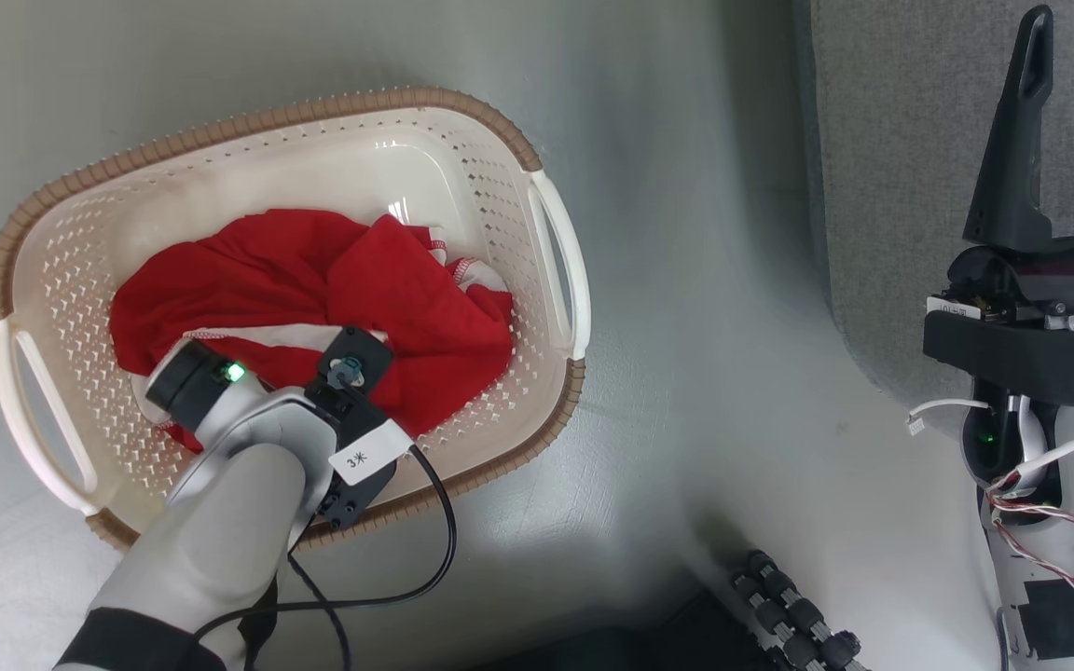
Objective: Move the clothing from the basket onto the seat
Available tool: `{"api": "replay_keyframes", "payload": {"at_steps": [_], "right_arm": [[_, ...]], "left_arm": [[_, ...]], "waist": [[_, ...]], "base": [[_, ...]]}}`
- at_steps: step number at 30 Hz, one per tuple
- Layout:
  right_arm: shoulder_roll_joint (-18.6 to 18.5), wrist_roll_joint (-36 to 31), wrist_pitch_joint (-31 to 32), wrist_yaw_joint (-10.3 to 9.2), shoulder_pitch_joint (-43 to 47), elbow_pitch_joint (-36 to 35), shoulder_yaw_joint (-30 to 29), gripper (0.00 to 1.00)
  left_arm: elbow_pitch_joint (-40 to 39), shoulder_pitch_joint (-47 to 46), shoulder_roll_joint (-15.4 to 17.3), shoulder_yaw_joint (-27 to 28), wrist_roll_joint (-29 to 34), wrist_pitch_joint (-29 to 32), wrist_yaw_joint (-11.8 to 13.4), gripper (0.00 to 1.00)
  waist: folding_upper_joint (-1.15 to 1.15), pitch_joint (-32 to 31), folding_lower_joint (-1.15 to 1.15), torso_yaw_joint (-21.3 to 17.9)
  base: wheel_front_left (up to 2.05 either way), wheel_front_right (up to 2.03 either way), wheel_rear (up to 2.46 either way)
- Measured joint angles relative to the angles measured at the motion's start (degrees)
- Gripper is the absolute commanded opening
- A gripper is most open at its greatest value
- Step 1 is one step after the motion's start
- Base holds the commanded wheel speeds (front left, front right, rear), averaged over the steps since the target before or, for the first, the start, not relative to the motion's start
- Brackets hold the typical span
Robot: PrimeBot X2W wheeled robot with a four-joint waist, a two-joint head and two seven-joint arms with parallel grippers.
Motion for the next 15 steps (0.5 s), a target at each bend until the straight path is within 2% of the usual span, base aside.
{"api": "replay_keyframes", "payload": {"at_steps": [15], "right_arm": [[0.53, -0.38, 0.00, 1.20, 0.00, 3.54, -1.20, 1.00]], "left_arm": [[1.20, -0.34, -1.31, 2.68, -2.12, -7.66, 0.92, 0.00]], "waist": [[0.00, -3.75, 0.00, 1.02]], "base": [[0.00, 0.00, 0.00]]}}
